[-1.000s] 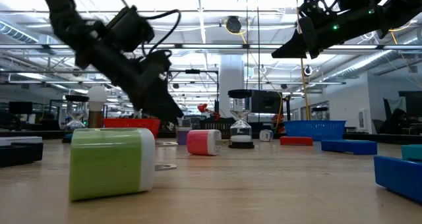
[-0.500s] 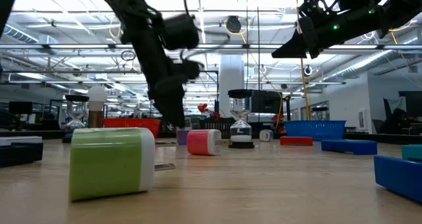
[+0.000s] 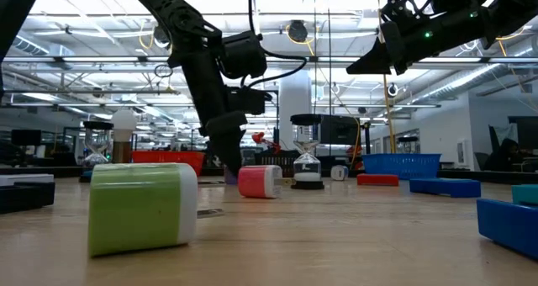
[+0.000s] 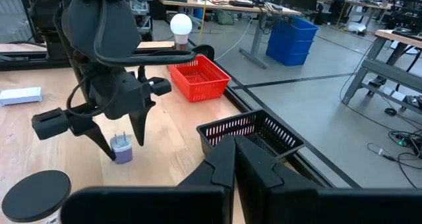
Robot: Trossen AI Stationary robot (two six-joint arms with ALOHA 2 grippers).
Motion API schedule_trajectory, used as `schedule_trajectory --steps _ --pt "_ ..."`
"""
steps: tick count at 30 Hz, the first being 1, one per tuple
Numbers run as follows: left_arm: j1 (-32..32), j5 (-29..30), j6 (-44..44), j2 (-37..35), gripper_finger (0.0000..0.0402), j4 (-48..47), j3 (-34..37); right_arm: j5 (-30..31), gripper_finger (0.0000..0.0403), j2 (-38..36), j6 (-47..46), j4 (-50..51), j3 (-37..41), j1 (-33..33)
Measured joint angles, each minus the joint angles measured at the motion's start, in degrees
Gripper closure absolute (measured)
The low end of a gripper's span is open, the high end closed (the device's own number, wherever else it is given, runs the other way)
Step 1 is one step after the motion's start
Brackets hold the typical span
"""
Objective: Pick & Place Office items
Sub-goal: Put the middle left purple charger adapter into the red bin
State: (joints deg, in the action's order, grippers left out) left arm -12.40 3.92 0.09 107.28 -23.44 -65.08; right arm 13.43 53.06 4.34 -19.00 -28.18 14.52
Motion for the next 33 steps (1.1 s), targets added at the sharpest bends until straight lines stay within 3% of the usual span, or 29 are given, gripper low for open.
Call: schedule_trajectory --steps 5,12,19,26,33 --pt "-0.2 1.2 -2.6 -0.3 0.0259 -1.7 -0.1 0.0 0.0403 0.0 0.0 0.0 0.0 0.0" --pt "-6.7 4.2 1.3 -11.2 0.0261 -10.0 -0.1 0.0 0.0403 0.0 0.0 0.0 0.0 0.0" --pt "-23.3 9.2 10.0 -22.3 0.0261 -20.0 -0.1 0.0 0.0403 0.0 0.0 0.0 0.0 0.0" --pt "-36.5 3.3 10.8 -18.4 0.0261 -16.5 -0.1 0.0 0.0403 0.0 0.0 -0.5 0.0 0.0" --pt "-40.6 0.9 12.6 -12.9 0.0261 -13.2 0.0 0.0 0.0403 0.0 0.5 -0.5 0.0 0.0"
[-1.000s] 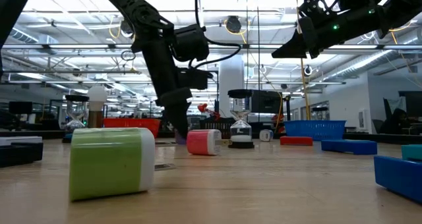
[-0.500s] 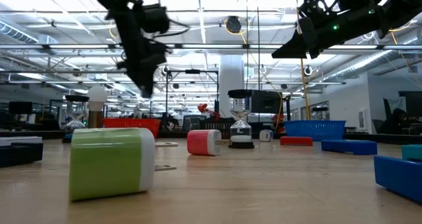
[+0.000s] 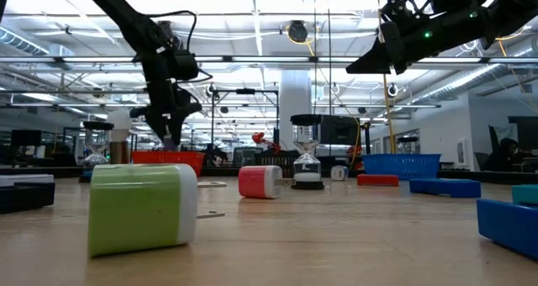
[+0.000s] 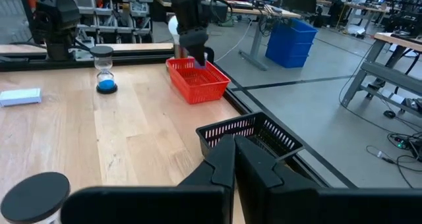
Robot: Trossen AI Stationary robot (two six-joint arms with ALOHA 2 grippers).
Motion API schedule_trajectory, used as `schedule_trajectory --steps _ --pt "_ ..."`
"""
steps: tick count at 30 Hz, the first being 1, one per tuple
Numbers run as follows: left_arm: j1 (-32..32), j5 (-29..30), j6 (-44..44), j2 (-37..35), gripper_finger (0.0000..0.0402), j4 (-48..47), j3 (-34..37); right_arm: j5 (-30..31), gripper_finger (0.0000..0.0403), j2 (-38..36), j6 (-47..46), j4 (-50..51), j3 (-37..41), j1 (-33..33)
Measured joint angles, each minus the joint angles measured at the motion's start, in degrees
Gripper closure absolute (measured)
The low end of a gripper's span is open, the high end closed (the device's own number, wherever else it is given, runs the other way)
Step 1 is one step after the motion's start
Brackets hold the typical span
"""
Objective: Pick & Place Office items
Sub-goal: Put the middle left purple charger adapter into the red bin
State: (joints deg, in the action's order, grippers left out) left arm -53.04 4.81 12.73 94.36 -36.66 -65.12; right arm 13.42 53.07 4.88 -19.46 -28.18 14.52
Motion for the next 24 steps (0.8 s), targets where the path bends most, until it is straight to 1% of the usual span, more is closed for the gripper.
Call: schedule_trajectory --steps 5,9,15,20,24 --pt "-0.3 1.4 1.4 0.5 0.0261 -0.1 0.0 0.0 0.0403 0.0 0.3 0.0 0.0 0.0" --pt "0.2 1.7 0.6 0.5 0.0261 0.6 0.0 0.0 0.0403 0.0 0.3 0.0 0.0 0.0" --pt "3.1 1.6 -11.7 0.5 0.0261 1.7 0.0 0.0 0.0403 0.0 0.3 0.0 0.0 0.0" --pt "4.1 0.6 -17.6 0.6 0.0261 5.1 0.0 0.0 0.0403 0.0 0.3 0.0 0.0 0.0" --pt "4.4 0.6 -24.6 1.2 0.0261 5.4 0.0 0.0 0.0403 0.0 0.3 0.0 0.0 0.0"
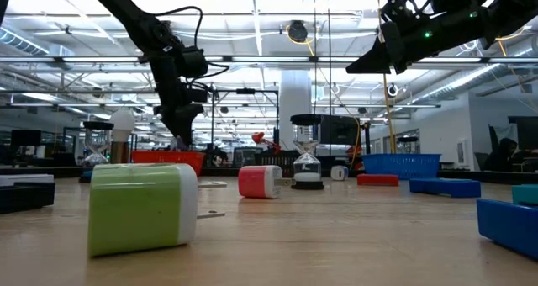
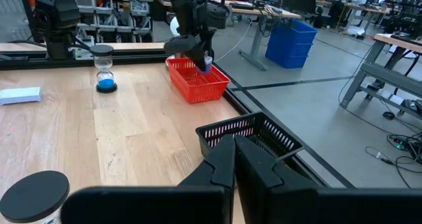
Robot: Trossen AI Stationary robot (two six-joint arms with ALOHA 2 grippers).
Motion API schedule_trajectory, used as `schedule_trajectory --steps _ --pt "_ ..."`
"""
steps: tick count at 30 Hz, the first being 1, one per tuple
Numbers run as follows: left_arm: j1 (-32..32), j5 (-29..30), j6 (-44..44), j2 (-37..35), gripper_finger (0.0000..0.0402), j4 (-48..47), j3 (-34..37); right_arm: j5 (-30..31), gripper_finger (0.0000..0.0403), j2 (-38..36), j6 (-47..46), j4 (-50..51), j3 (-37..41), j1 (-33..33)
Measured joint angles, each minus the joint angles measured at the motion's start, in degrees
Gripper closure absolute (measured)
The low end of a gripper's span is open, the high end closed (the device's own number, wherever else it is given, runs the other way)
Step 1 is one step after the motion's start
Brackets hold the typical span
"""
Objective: Pick & Place Office items
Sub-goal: Put the middle left purple charger adapter into the red bin
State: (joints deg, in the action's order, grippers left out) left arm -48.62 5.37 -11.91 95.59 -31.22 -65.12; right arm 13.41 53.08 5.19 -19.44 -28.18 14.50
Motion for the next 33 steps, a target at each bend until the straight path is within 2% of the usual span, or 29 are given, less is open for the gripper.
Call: schedule_trajectory --steps 5,9,16,33 --pt "-0.4 -2.9 -7.8 1.7 0.0261 -0.9 0.0 0.0 0.0403 0.0 0.0 0.0 0.0 0.0" --pt "-0.3 -3.5 -10.7 4.3 0.0261 0.8 0.0 0.0 0.0403 0.0 0.0 0.0 0.0 0.0" --pt "-0.5 -1.0 -11.9 7.3 0.0261 6.0 0.0 0.0 0.0403 0.0 0.0 0.0 0.0 0.0" --pt "-0.5 -1.0 -10.9 7.2 0.0261 7.5 0.0 0.0 0.0403 0.0 0.1 0.0 0.0 0.0"
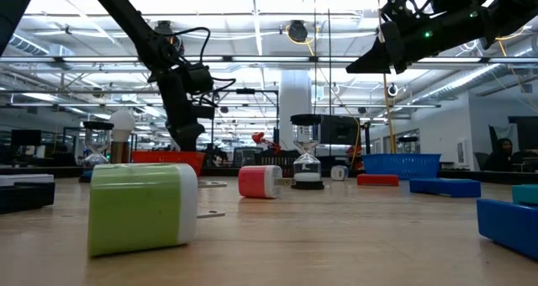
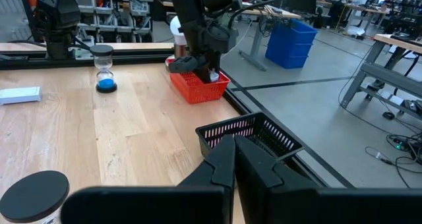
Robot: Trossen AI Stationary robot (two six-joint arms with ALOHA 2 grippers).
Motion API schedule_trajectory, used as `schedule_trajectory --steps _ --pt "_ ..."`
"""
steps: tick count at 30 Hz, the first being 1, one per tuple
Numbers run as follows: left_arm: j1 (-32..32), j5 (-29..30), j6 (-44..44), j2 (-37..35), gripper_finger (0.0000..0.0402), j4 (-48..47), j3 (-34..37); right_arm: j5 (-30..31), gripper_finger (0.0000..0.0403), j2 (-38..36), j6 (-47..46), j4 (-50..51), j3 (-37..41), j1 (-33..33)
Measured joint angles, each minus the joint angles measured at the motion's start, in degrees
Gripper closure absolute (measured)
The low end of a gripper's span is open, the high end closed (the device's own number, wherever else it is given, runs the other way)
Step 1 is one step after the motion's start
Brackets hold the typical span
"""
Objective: Pick & Place Office items
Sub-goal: Put the middle left purple charger adapter into the red bin
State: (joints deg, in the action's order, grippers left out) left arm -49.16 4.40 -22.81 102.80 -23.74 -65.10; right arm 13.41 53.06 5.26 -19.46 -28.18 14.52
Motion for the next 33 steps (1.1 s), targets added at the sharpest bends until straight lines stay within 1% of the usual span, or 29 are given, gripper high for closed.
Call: schedule_trajectory --steps 10,14,18,22,25,29,33 --pt "3.1 -0.8 1.0 0.0 0.0261 1.2 0.0 0.0 0.0403 0.0 0.0 0.0 0.0 0.0" --pt "4.0 -1.4 1.6 0.0 0.0261 3.3 0.0 0.0 0.0403 0.0 0.0 0.0 0.0 0.0" --pt "4.4 -3.4 2.4 0.0 0.0261 5.6 0.0 0.0 0.0403 0.0 0.0 0.0 0.0 0.0" --pt "4.7 -3.4 3.4 0.0 0.0261 6.8 -0.1 0.0 0.0403 0.0 0.0 0.0 0.0 0.0" --pt "4.3 -3.0 6.8 0.0 0.0261 3.5 -2.0 0.0 0.0403 0.0 0.0 0.0 0.0 0.0" --pt "3.0 -2.9 15.3 0.0 0.0261 -0.5 -4.7 0.0 0.0403 0.0 0.0 0.0 0.0 0.0" --pt "2.4 -2.9 22.0 0.7 0.0261 0.0 -4.9 0.0 0.0403 0.0 -0.1 -0.1 0.0 0.0"
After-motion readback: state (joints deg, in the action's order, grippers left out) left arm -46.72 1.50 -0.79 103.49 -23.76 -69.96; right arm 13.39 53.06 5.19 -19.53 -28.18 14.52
